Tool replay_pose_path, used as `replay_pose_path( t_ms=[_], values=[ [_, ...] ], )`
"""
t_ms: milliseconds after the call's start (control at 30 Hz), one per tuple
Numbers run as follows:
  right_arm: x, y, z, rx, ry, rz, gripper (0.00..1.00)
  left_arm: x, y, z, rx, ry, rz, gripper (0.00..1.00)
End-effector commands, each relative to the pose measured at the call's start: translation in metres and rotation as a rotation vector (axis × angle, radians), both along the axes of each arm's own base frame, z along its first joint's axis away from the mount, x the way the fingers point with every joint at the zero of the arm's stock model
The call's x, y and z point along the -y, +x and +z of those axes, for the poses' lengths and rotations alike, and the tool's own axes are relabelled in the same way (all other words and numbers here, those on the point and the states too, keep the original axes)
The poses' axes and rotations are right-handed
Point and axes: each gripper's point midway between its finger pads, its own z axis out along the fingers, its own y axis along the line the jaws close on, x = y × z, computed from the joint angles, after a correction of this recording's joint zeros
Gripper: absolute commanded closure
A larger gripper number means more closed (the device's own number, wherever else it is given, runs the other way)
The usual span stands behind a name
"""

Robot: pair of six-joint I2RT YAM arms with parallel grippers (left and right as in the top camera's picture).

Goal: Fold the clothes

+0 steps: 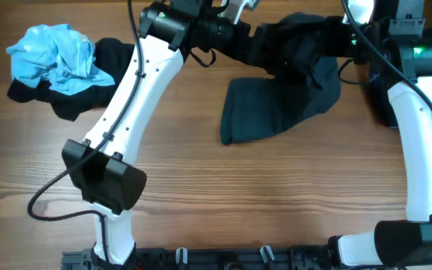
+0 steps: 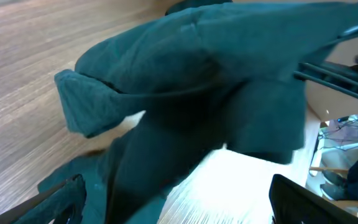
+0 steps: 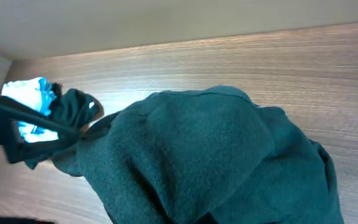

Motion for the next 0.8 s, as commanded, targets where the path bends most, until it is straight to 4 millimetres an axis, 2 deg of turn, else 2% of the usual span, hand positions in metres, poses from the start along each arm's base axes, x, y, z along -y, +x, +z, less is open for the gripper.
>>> replay_pose_path(
  t_ms=[0, 67, 100, 133, 167, 233, 367, 500, 633, 767],
  values=[
    [-0.007, -0.007, 0.029, 0.067, 0.037, 0.036, 0.96, 0.012, 0.005, -0.014, 0.007, -0.005, -0.041, 0.09],
    [-0.008, -0.007, 0.029, 0.067, 0.037, 0.037, 0.96, 0.019, 0.007, -0.020, 0.014, -0.009, -0.052, 0.11],
    [-0.008, -0.007, 0.029, 0.066, 0.037, 0.037, 0.96, 0.024, 0.008, -0.021, 0.022, -0.011, -0.058, 0.15],
    [-0.008, -0.008, 0.029, 0.065, 0.037, 0.037, 0.96, 0.027, 0.009, -0.023, 0.029, -0.015, -0.062, 0.23],
    [-0.008, -0.008, 0.029, 0.065, 0.037, 0.037, 0.96, 0.031, 0.011, -0.023, 0.042, -0.022, -0.065, 0.38],
    [-0.007, -0.008, 0.029, 0.065, 0.036, 0.037, 0.96, 0.033, 0.017, -0.018, 0.075, -0.037, -0.064, 0.96],
    [-0.007, -0.008, 0.029, 0.064, 0.036, 0.036, 0.96, 0.023, 0.038, -0.005, 0.063, -0.081, 0.049, 0.96],
    [0.000, -0.005, 0.027, 0.064, 0.007, 0.002, 0.96, -0.021, 0.063, 0.020, 0.074, -0.070, 0.251, 0.96],
    [0.016, -0.003, 0.020, 0.053, -0.067, -0.071, 0.96, -0.066, 0.070, 0.057, 0.180, -0.014, 0.411, 0.96],
    [0.033, 0.001, 0.018, 0.063, -0.153, -0.131, 0.96, -0.085, 0.064, 0.081, 0.239, 0.009, 0.475, 0.96]
  ],
)
